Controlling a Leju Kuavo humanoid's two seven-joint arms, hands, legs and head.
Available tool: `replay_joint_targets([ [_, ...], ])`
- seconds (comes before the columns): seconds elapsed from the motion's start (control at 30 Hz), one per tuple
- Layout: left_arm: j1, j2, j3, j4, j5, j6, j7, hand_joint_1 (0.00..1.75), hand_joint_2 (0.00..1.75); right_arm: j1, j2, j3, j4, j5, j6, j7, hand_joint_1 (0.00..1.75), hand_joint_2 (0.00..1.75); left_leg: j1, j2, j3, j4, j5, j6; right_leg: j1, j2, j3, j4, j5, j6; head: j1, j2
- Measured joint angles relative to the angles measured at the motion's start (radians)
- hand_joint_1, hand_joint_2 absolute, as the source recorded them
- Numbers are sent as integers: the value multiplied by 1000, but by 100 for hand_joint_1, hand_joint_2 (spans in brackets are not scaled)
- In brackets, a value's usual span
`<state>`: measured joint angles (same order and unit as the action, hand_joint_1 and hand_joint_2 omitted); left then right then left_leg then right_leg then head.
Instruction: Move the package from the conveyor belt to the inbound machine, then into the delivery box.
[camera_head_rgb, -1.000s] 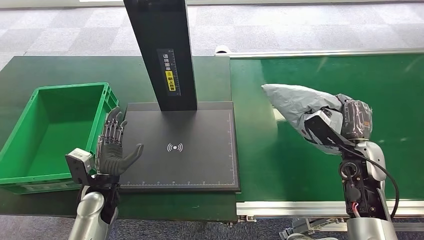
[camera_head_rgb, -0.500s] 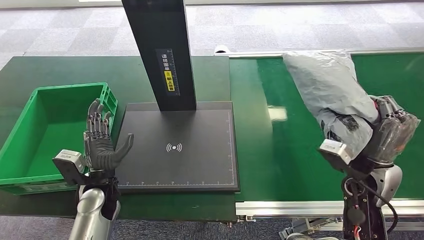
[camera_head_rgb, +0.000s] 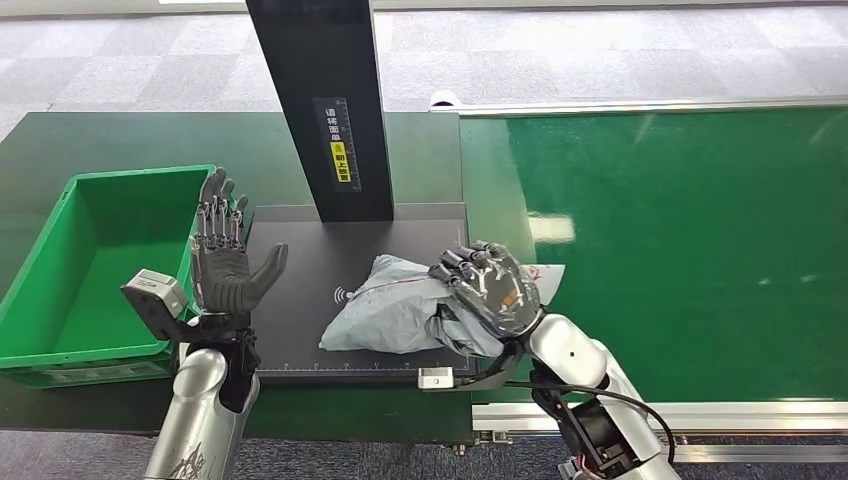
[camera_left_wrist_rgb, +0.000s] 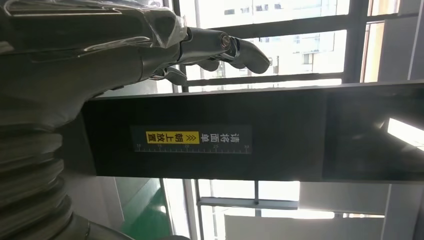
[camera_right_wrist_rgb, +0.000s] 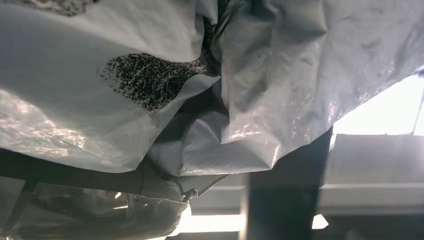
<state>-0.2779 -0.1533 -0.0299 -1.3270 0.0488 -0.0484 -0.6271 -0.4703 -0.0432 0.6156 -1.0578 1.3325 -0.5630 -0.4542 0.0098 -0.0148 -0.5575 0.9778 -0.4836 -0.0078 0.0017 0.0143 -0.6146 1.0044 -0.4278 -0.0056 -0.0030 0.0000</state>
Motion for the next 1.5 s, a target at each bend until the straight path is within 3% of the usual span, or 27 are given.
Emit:
replay_joint_targets([
  [0.23,-2,8,-17,12,6,0,-2,0,175,-82,18,130,170,-11,22,15,175,175,-1,0,0,0,0,0,-1,0,0,0,0,0,0,0],
  [0.47,-19,11,-30,31,18,1,0,0,175,-181,90,187,376,-72,26,50,175,175,0,2,1,0,0,0,0,0,0,0,0,0,0,0],
  [0.63,-21,12,-34,45,29,5,1,0,175,-213,125,179,474,-156,-76,85,175,175,0,2,1,0,0,0,0,0,0,0,0,0,0,0],
  [0.77,-21,10,-41,47,30,13,10,0,175,-215,146,81,498,-200,-100,134,175,175,0,1,0,0,0,0,-1,0,0,0,0,0,0,0],
  [0.83,-26,9,-47,49,30,13,14,0,175,-222,164,28,532,-252,-5,116,173,175,-1,2,0,0,0,0,-1,1,0,0,0,0,0,0],
  [0.87,-31,9,-50,53,30,12,15,0,175,-226,173,5,553,-283,77,96,138,175,-1,2,1,0,0,0,-1,1,0,0,0,0,0,0],
  [0.97,-48,9,-61,67,30,9,15,0,175,-231,200,-47,603,-360,323,53,9,175,-1,2,1,0,0,0,-1,1,0,0,0,0,0,0],
  [1.0,-53,9,-63,72,30,7,15,0,175,-234,207,-62,617,-385,396,49,0,175,-1,2,1,0,0,0,-1,1,0,0,0,0,0,0],
  [1.17,-71,8,-72,103,30,-4,15,0,175,-265,222,-131,662,-498,757,84,0,175,0,4,3,0,0,0,0,3,1,0,0,0,0,0],
  [1.23,-79,7,-73,114,30,-7,16,0,175,-279,222,-147,673,-518,848,92,0,175,0,4,5,0,0,0,0,4,2,0,0,0,0,0],
  [1.33,-88,7,-74,127,28,-8,16,0,175,-285,220,-164,683,-553,915,61,0,175,0,4,6,0,0,0,0,4,3,0,0,0,0,0],
  [1.5,-82,9,-73,131,0,-3,19,0,175,-270,213,-207,683,-656,959,-90,0,175,0,4,5,0,0,0,0,4,3,0,1,0,0,0],
])
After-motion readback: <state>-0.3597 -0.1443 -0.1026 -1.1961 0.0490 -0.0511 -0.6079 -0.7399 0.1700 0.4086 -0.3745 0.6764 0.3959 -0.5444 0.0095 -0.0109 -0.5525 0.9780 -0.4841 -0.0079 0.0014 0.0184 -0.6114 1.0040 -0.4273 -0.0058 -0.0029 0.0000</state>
